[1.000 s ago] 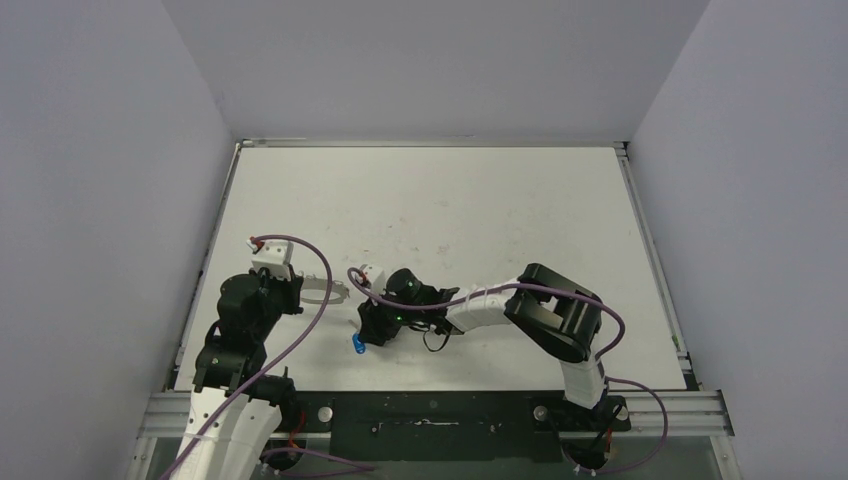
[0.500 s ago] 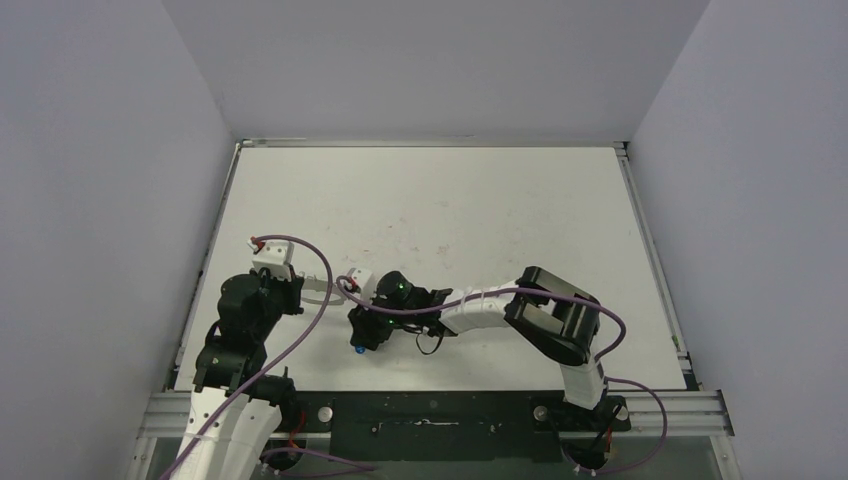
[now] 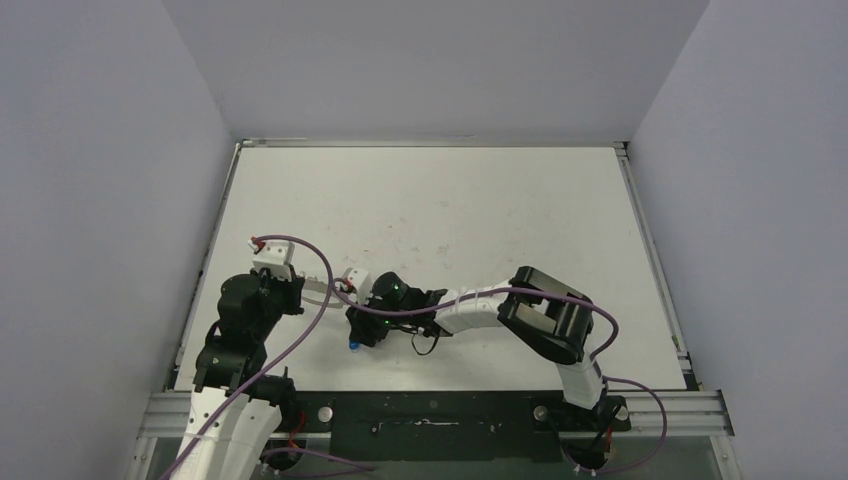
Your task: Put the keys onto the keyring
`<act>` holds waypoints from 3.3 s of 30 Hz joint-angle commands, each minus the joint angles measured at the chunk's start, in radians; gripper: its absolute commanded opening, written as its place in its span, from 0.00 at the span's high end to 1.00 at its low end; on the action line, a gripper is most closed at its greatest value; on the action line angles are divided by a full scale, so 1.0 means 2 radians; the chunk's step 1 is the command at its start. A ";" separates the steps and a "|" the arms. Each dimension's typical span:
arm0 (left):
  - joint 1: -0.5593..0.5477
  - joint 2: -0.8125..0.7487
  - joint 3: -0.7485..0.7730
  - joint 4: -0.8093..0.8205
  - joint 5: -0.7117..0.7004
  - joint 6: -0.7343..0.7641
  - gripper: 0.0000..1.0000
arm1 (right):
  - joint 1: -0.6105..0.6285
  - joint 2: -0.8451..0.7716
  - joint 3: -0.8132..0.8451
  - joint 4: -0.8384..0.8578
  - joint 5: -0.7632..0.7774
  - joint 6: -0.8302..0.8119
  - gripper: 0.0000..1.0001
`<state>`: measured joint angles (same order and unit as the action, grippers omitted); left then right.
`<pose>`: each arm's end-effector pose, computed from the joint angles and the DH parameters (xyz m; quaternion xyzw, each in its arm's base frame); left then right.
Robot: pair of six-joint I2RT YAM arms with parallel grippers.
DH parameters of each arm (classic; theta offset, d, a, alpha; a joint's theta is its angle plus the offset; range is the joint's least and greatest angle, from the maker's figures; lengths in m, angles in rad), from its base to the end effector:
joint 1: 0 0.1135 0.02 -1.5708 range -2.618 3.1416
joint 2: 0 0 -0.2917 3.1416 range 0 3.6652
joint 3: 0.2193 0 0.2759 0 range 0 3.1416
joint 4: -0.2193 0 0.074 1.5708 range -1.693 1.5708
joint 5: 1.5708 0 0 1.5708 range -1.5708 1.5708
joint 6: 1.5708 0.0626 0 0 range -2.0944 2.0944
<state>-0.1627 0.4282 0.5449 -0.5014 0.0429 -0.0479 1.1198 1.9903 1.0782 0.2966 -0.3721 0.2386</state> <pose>0.1394 -0.0256 0.2744 0.0595 0.8270 -0.0764 0.5538 0.1796 0.4232 0.1273 -0.4491 0.7531 0.4116 0.2483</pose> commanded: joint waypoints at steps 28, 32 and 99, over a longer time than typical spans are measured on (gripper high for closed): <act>0.003 0.008 0.002 0.031 0.023 -0.001 1.00 | 0.012 -0.019 -0.010 0.026 0.062 -0.007 0.50; 0.003 0.008 0.002 0.031 0.023 -0.001 1.00 | 0.014 -0.005 -0.007 0.026 0.060 -0.005 0.64; -0.205 0.115 -0.031 0.121 0.322 0.142 1.00 | -0.172 -0.307 -0.244 -0.132 0.081 0.083 0.53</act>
<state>-0.5682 0.6632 0.4328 -0.2886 0.6849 0.2222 0.7776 1.3579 0.5594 0.0326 -0.1646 0.4297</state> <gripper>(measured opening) 0.009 0.486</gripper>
